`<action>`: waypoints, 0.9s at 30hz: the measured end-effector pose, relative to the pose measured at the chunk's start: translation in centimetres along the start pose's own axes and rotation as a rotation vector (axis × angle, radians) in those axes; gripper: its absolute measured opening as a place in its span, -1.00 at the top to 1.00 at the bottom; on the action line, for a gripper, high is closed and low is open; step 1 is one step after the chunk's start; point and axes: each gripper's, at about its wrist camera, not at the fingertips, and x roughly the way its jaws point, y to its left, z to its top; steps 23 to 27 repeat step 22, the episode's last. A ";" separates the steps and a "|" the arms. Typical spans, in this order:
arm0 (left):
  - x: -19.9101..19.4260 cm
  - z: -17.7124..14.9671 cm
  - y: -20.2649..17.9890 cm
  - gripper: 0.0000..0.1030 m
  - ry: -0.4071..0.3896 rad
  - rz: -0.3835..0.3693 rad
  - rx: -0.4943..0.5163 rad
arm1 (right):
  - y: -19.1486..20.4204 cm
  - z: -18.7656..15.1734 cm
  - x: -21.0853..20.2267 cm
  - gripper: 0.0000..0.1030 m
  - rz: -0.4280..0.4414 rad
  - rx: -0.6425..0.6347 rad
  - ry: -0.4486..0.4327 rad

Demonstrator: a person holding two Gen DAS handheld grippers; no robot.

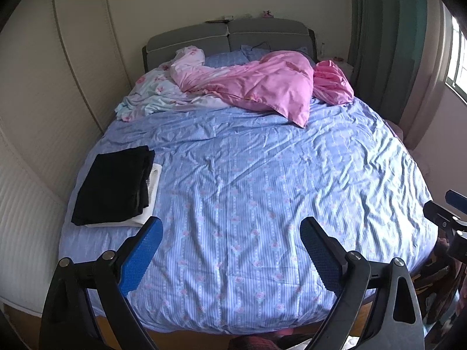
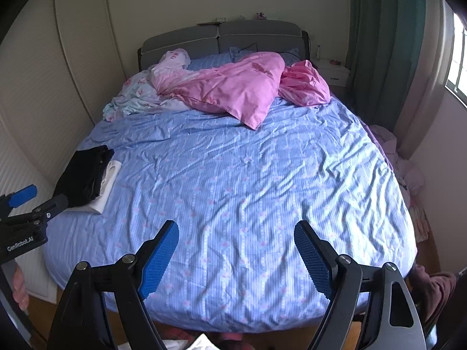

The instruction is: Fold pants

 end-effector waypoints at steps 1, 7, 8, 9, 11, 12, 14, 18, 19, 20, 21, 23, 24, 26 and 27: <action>-0.1 0.0 0.0 -0.86 -0.001 -0.005 -0.002 | 0.1 0.0 0.0 -0.60 -0.002 0.001 0.000; -0.4 0.1 -0.2 -0.87 -0.011 -0.002 0.001 | -0.1 0.2 -0.1 -0.60 -0.002 0.001 -0.005; -0.4 0.1 -0.3 -0.86 -0.011 -0.002 0.001 | -0.1 0.2 -0.1 -0.60 -0.002 0.001 -0.004; -0.4 0.1 -0.3 -0.86 -0.012 -0.003 0.001 | -0.1 0.1 -0.1 -0.60 -0.001 0.002 -0.004; -0.5 0.1 -0.2 -0.87 -0.016 -0.005 0.001 | -0.1 0.2 -0.1 -0.60 0.000 0.002 -0.002; -0.5 0.2 -0.2 -0.87 -0.019 -0.005 0.001 | -0.2 0.2 -0.1 -0.60 0.001 0.001 -0.002; -0.6 0.2 -0.2 -0.87 -0.024 0.000 0.001 | -0.1 0.2 -0.1 -0.60 -0.001 0.002 -0.002; -0.4 0.3 -0.3 -0.87 -0.024 0.009 0.003 | 0.0 0.2 -0.1 -0.60 -0.001 0.002 -0.003; -0.3 0.3 -0.3 -0.86 -0.021 0.011 0.001 | 0.0 0.2 -0.1 -0.60 -0.002 0.002 -0.003; -0.3 0.3 -0.2 -0.87 -0.020 0.010 -0.001 | 0.1 0.2 0.0 -0.60 -0.003 0.004 -0.003; -0.3 0.3 -0.2 -0.87 -0.021 0.010 0.000 | 0.1 0.3 0.0 -0.60 -0.002 0.003 -0.002; -0.2 0.3 -0.2 -0.87 -0.019 0.013 -0.002 | 0.2 0.2 0.0 -0.60 -0.003 0.006 -0.002; -0.2 0.3 -0.2 -0.87 -0.019 0.013 -0.002 | 0.2 0.2 0.0 -0.60 -0.003 0.006 -0.002; -0.2 0.3 -0.2 -0.87 -0.019 0.013 -0.002 | 0.2 0.2 0.0 -0.60 -0.003 0.006 -0.002; -0.2 0.3 -0.2 -0.87 -0.019 0.013 -0.002 | 0.2 0.2 0.0 -0.60 -0.003 0.006 -0.002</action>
